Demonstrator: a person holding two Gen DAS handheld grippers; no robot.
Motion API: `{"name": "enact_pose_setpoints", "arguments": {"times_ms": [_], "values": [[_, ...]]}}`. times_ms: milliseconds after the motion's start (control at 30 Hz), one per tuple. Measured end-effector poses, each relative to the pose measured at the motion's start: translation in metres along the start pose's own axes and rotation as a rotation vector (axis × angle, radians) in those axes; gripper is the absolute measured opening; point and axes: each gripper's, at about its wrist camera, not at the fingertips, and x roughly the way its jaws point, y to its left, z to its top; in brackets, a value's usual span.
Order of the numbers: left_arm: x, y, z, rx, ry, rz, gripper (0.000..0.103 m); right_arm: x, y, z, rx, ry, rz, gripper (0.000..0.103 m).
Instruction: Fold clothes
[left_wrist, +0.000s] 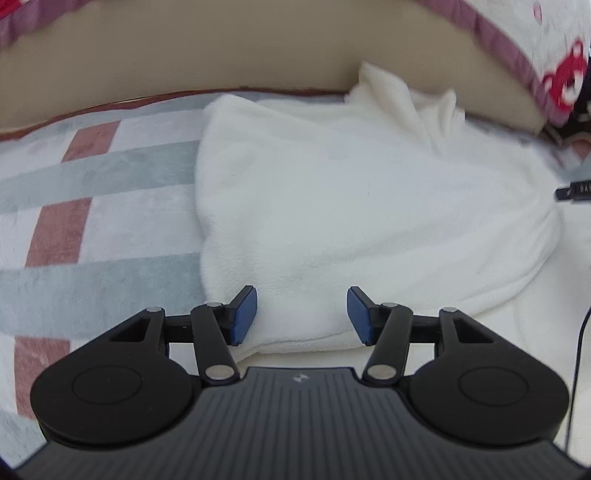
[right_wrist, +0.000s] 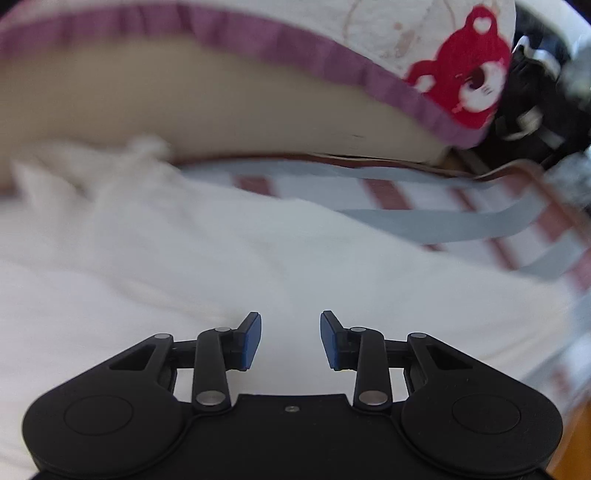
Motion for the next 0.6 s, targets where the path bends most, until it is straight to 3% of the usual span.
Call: {"name": "enact_pose_setpoints", "arguments": {"times_ms": [133,200,233,267,300,367,433,500,600], "values": [[-0.004,0.017,-0.007,-0.038,0.004,-0.044,0.057,-0.017,0.024,0.004,-0.035,0.009,0.179,0.042],[0.004,0.020,-0.002,-0.066,0.043,-0.044,0.057,-0.007,0.037,0.001,-0.060,0.115,0.227,0.045],[0.007,0.019,0.001,-0.087,0.061,-0.030,0.058,0.003,0.045,-0.007,-0.093,0.218,0.198,0.045],[0.010,0.016,0.004,-0.110,0.078,-0.011,0.059,0.011,0.052,-0.019,-0.144,0.321,0.142,0.037],[0.012,0.014,0.007,-0.132,0.095,0.007,0.059,0.010,0.055,-0.033,-0.196,0.336,0.107,0.035],[0.011,0.003,0.004,-0.092,0.108,0.081,0.059,-0.009,0.056,-0.056,-0.271,0.219,0.077,0.039],[0.008,-0.009,0.000,-0.037,0.117,0.160,0.060,-0.027,0.046,-0.071,-0.231,0.128,0.036,0.043],[-0.002,-0.014,-0.008,-0.022,0.089,0.183,0.060,-0.038,0.029,-0.079,-0.100,0.088,0.116,0.042],[-0.023,-0.018,-0.024,0.010,0.035,0.145,0.060,-0.059,0.013,-0.081,0.064,0.025,0.211,0.043]]}}
